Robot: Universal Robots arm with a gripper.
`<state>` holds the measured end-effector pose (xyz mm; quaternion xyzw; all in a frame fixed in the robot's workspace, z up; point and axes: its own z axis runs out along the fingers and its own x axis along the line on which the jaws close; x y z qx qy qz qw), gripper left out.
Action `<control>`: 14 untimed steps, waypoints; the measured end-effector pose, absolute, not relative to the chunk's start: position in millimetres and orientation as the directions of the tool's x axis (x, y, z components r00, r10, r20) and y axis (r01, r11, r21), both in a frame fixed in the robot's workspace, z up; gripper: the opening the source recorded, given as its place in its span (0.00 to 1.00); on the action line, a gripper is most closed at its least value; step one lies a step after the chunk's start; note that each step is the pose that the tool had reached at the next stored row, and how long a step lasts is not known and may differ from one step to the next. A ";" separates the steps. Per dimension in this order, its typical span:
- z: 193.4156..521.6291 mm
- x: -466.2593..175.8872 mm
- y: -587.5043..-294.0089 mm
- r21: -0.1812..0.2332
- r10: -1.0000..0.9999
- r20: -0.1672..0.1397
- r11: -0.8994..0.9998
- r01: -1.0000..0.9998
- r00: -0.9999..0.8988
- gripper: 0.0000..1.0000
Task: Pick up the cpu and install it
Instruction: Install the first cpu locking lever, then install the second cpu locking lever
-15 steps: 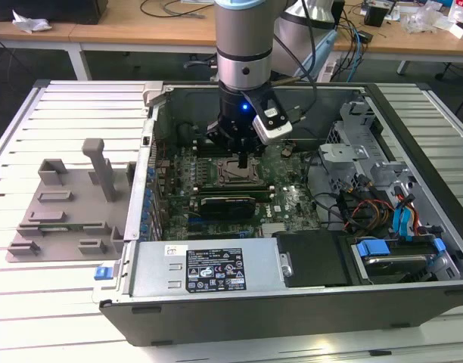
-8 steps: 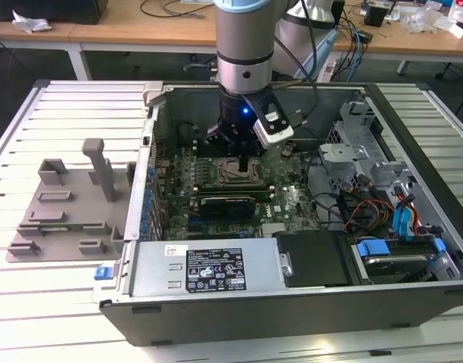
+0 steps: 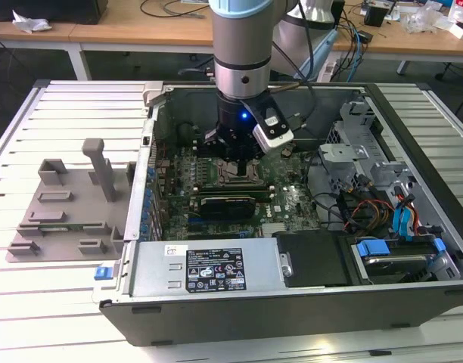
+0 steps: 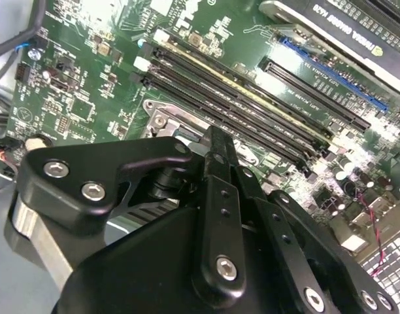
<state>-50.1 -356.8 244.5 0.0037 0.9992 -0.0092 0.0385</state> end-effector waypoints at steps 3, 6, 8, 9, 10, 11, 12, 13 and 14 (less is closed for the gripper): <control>242.3 -53.0 -356.7 -0.018 0.001 -0.077 1.000 0.002 -0.997 0.11; 239.5 -56.1 -356.8 -0.018 -0.002 -0.077 1.000 0.000 -0.997 0.11; 238.3 -58.0 -356.8 -0.018 -0.002 -0.077 1.000 -0.001 -0.997 0.11; 238.3 -58.0 -356.8 -0.018 -0.003 -0.077 1.000 -0.001 -0.997 0.11; 238.3 -58.0 -356.8 -0.018 -0.003 -0.077 1.000 -0.001 -0.997 0.11; 238.2 -58.1 -356.7 -0.018 -0.002 -0.076 1.000 -0.001 -0.997 0.11; 237.9 -57.9 -356.8 -0.016 -0.002 -0.056 1.000 -0.001 -0.998 0.11; 238.0 -57.9 -356.9 -0.016 -0.002 -0.047 1.000 -0.002 -0.999 0.11; 238.0 -57.9 -356.9 -0.016 -0.002 -0.047 1.000 -0.002 -0.999 0.11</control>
